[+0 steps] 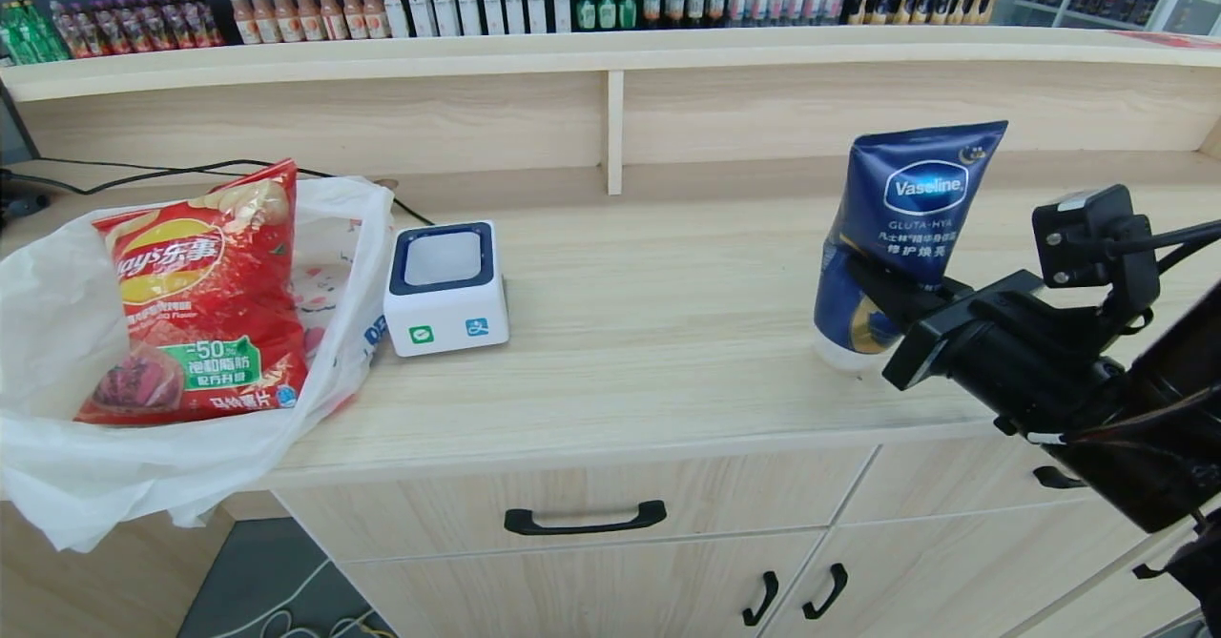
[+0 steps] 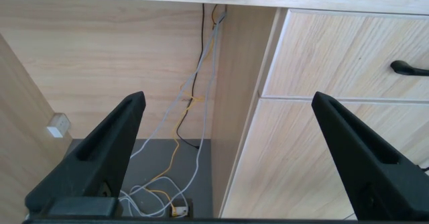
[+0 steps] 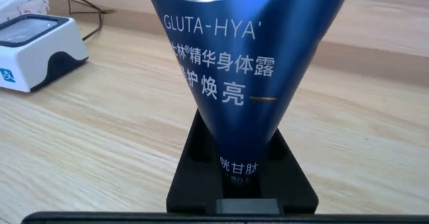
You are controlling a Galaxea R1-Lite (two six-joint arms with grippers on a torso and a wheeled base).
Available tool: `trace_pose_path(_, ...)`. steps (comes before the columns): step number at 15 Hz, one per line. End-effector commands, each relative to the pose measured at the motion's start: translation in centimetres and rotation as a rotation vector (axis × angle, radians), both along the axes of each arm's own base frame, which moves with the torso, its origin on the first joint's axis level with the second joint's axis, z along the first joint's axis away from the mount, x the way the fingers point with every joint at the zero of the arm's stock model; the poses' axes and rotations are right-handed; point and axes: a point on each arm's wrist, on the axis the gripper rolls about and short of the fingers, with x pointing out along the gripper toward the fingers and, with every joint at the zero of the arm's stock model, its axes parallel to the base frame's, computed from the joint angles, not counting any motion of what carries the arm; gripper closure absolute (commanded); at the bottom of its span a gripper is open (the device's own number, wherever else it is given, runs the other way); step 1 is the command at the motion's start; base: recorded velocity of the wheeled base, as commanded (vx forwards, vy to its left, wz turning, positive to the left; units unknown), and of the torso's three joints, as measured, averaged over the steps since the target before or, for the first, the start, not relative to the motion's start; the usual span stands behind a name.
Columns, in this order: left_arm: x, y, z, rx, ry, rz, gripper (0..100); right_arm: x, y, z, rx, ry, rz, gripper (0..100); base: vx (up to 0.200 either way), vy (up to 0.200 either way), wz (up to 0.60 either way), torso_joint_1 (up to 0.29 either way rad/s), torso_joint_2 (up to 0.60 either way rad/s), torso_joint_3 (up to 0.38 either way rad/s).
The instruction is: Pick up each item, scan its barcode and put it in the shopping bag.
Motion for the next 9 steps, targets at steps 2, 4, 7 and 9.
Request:
trace_pose_path(2,0.00,0.00,0.00,0.000,0.000,0.000,0,0.64,0.23,-0.59,-0.010,0.017,-0.004,100,0.000,0.000,0.00,0.000,0.00,0.000)
trace_pose_path(4,0.00,0.00,0.00,0.000,0.000,0.000,0,0.80,0.26,-0.62,-0.011,0.016,-0.006,100,0.000,0.000,0.00,0.000,0.00,0.000)
trace_pose_path(7,0.00,0.00,0.00,0.000,0.000,0.000,0,0.85,0.28,-0.93,-0.016,0.023,-0.008,100,0.000,0.000,0.00,0.000,0.00,0.000)
trace_pose_path(9,0.00,0.00,0.00,0.000,0.000,0.002,0,1.14,0.42,-1.27,-0.020,0.031,-0.008,100,0.000,0.000,0.00,0.000,0.00,0.000)
